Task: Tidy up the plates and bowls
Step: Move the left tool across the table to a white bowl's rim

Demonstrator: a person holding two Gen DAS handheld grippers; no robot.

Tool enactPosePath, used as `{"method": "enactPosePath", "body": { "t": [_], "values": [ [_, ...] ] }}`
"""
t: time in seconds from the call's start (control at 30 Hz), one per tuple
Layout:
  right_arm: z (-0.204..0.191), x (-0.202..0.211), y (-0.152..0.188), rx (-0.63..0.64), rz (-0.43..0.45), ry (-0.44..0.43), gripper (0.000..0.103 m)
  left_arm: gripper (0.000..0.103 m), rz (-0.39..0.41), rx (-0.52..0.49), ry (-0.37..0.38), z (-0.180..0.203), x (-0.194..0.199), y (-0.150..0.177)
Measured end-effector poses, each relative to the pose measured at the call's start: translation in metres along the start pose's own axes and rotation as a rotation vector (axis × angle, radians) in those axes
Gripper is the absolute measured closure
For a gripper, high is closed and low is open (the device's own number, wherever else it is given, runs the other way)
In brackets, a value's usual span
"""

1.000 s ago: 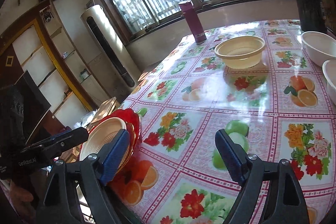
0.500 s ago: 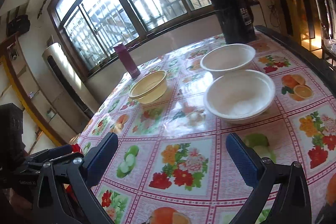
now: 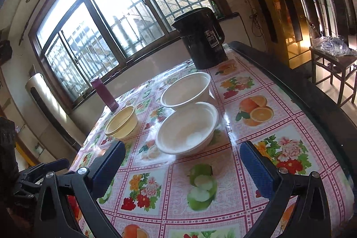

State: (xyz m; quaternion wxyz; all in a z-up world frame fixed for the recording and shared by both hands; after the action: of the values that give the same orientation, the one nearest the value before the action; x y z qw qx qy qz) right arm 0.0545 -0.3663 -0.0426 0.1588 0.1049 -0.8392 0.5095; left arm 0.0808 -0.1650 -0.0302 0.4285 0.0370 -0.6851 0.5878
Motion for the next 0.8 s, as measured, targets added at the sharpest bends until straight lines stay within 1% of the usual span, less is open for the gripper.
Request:
{"method": "enactPosePath", "body": {
  "t": [0.33,0.47,0.57,0.7,0.8],
  "values": [
    [0.020,0.006,-0.009,-0.012,-0.001,0.043,0.000,0.000,-0.015,-0.021,0.050,0.024,-0.016,-0.014],
    [0.022,0.001,-0.020,0.009,-0.009,0.049,0.000,0.000,-0.018,-0.035,0.059,0.028,-0.029,-0.027],
    [0.027,-0.006,-0.030,0.010,-0.030,0.034,0.000,0.000,-0.032,-0.041,0.063,0.025,-0.042,-0.036],
    [0.035,-0.020,-0.040,0.000,-0.053,0.024,0.000,0.000,-0.078,-0.038,0.071,0.017,-0.065,-0.041],
    [0.040,-0.034,-0.042,-0.030,-0.077,0.003,0.000,0.000,-0.105,-0.042,0.044,0.010,-0.083,-0.043]
  ]
}}
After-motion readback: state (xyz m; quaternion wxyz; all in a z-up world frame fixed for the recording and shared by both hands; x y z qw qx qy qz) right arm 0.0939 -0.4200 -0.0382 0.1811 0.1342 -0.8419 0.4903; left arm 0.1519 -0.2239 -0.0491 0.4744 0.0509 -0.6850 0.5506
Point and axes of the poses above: each gripper's, at about its wrist camera, not at the fingertips, and x roughly against the way its jaws point, z to its right, y to its underside, the point moved 7 cm from there along -x, roughly the way its jaws point, and after that the axes turned 7 degrees about z, right-handed, at the moved point
